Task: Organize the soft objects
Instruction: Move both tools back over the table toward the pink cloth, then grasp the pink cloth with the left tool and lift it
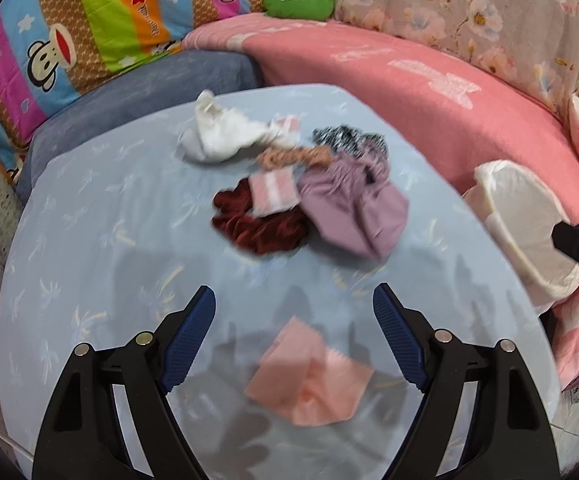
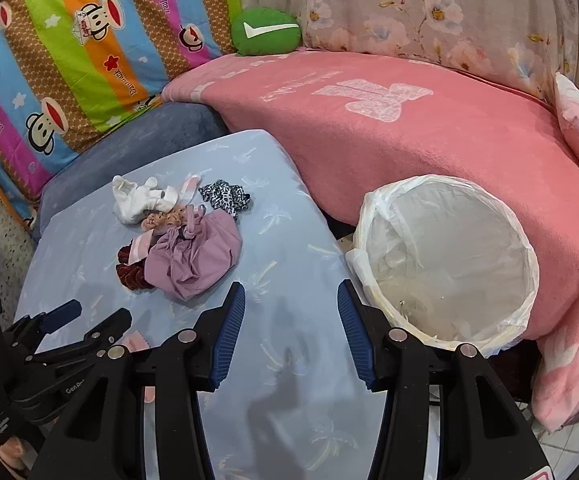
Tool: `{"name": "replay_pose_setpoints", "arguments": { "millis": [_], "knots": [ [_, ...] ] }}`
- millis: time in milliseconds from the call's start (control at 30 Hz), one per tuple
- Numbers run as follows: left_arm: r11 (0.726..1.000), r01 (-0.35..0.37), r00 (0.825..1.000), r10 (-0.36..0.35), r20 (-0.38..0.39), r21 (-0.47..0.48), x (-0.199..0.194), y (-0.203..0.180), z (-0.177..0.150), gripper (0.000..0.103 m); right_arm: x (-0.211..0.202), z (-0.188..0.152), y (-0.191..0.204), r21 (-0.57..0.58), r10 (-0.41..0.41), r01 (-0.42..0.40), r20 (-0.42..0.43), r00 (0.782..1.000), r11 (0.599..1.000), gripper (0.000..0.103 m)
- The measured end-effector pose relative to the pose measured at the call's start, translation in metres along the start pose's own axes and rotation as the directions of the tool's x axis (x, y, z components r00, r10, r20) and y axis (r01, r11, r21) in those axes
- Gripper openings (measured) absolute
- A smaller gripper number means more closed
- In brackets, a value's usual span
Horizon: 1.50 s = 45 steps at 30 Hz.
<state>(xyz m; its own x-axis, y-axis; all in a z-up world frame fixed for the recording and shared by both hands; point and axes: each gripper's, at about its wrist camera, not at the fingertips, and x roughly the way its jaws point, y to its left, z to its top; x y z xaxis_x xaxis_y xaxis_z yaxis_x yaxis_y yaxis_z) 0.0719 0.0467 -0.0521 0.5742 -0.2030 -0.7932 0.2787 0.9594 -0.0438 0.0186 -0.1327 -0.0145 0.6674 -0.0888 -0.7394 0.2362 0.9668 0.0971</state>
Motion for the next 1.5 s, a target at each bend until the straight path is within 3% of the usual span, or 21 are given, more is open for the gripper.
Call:
{"name": "replay_pose_setpoints", "arguments": {
  "millis": [400, 567, 633, 733, 1033, 1500],
  "knots": [
    [0.998, 0.009, 0.995, -0.015, -0.1, -0.061, 0.022, 0.02, -0.036, 0.075, 0.015, -0.018, 0.033, -0.055, 0.028, -0.031, -0.052, 0.998, 0.998, 0.048],
    [0.997, 0.037, 0.993, -0.044, -0.113, -0.067, 0.024, 0.019, -0.04, 0.053, 0.018, -0.021, 0.042, -0.069, 0.029, -0.033, -0.063, 0.998, 0.997, 0.048],
    [0.997, 0.048, 0.992, -0.055, -0.111, -0.061, 0.023, 0.018, -0.039, 0.031, 0.019, -0.022, 0.043, -0.071, 0.029, -0.034, -0.067, 0.997, 0.997, 0.048],
    [0.994, 0.073, 0.99, -0.082, -0.119, -0.079, 0.023, 0.02, -0.036, 0.01, 0.021, -0.022, 0.047, -0.074, 0.032, -0.038, -0.071, 0.997, 0.997, 0.048],
    [0.992, 0.07, 0.996, -0.075, -0.045, -0.109, 0.011, 0.028, -0.004, 0.008, 0.039, -0.008, 0.058, -0.047, 0.115, -0.12, -0.091, 0.989, 0.992, 0.048],
    [0.989, 0.082, 0.995, -0.073, 0.074, -0.125, 0.002, 0.037, 0.06, 0.006, 0.1, 0.021, 0.094, -0.045, 0.152, -0.159, -0.137, 0.979, 0.986, 0.048]
  ]
}}
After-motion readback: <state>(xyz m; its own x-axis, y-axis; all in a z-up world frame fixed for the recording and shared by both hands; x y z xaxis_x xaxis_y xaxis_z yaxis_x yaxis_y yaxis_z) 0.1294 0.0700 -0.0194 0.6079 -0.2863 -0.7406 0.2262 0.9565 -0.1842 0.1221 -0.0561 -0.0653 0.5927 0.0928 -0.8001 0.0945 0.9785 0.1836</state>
